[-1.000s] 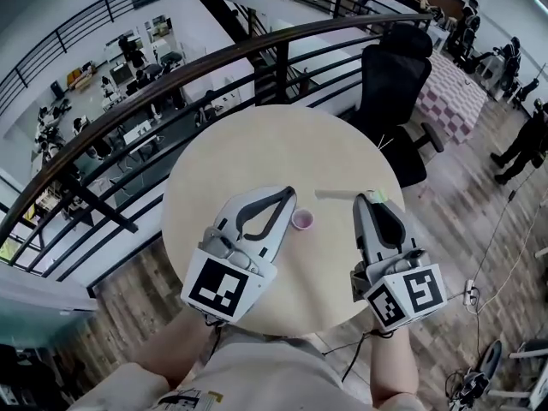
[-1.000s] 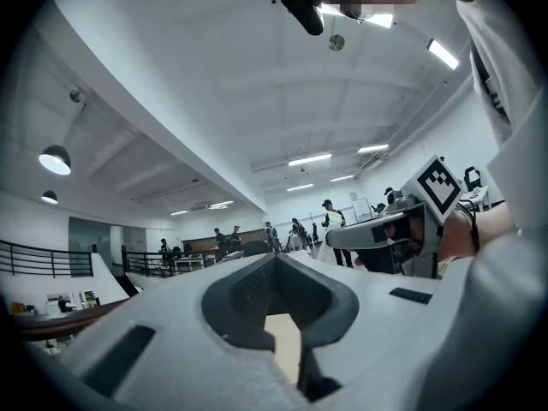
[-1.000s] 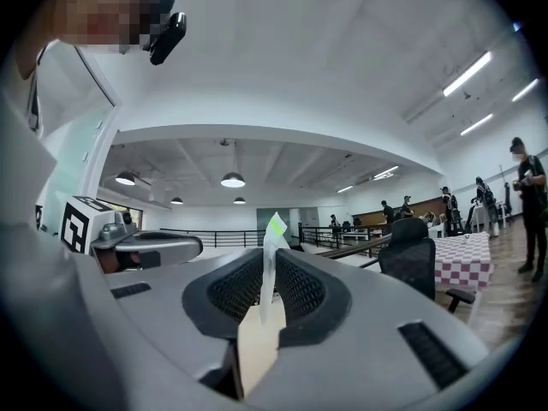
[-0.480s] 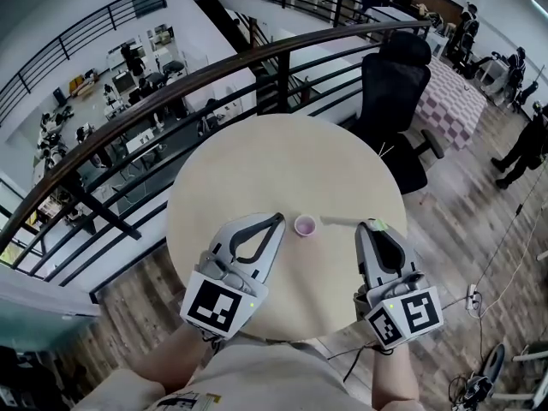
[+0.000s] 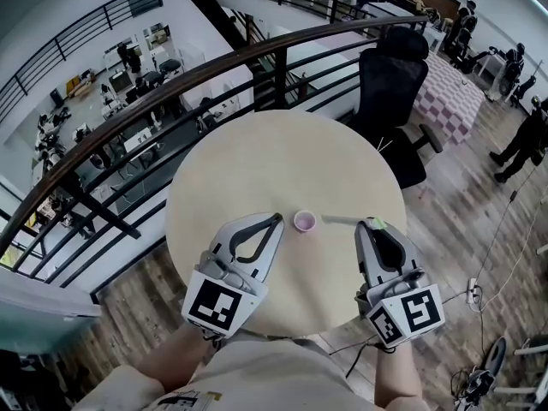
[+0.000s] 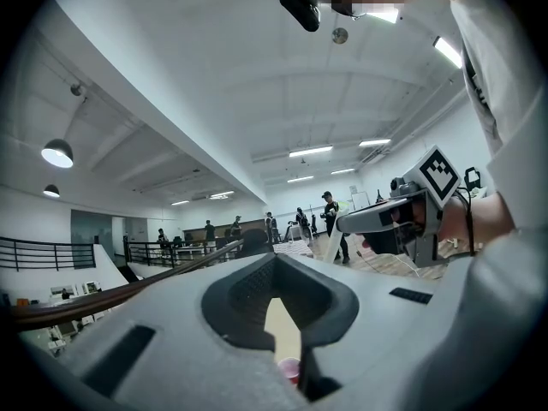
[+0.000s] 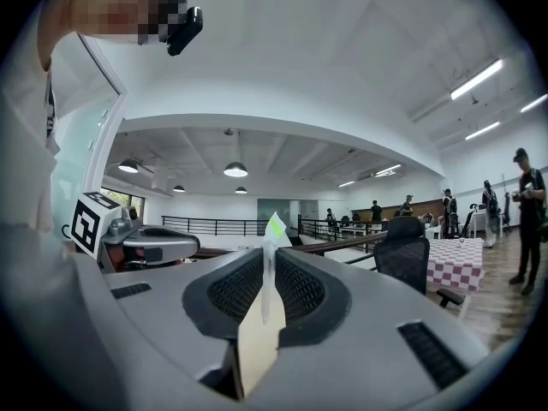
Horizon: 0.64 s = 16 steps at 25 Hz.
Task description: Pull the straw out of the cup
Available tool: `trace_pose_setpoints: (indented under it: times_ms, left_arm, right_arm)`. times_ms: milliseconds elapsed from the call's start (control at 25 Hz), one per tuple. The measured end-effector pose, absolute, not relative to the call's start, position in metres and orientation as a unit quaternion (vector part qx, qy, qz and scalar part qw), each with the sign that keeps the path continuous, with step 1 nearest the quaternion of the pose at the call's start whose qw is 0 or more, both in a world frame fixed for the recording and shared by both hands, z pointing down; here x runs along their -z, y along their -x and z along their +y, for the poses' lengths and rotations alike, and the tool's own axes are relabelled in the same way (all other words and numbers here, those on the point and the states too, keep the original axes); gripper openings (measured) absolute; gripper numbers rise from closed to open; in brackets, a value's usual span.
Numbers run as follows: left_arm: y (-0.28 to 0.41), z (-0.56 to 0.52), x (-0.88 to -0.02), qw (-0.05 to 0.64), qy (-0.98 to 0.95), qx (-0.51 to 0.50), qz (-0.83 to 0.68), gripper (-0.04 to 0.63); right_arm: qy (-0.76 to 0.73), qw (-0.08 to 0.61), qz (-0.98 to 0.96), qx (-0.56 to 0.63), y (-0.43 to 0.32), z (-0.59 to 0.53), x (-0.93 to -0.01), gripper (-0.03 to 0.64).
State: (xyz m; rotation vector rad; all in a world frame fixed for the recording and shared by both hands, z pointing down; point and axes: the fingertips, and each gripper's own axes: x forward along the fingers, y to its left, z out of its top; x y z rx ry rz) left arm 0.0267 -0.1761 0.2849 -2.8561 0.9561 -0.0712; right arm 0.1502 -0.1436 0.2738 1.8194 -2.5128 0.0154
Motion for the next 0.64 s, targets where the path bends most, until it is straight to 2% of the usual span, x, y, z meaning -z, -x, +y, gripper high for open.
trace_pose_setpoints:
  times_ms: [360,640]
  left_arm:
    - [-0.030,-0.180,-0.284,0.058,0.946,0.011,0.320,0.014]
    - [-0.028,-0.186,-0.287,0.060,0.945,0.015,0.320,0.014]
  right_arm:
    - [-0.581,0.066,-0.811,0.027,-0.144,-0.144,-0.278,0.054]
    - [-0.577,0.065,-0.814,0.026,-0.141,-0.151,-0.280,0.054]
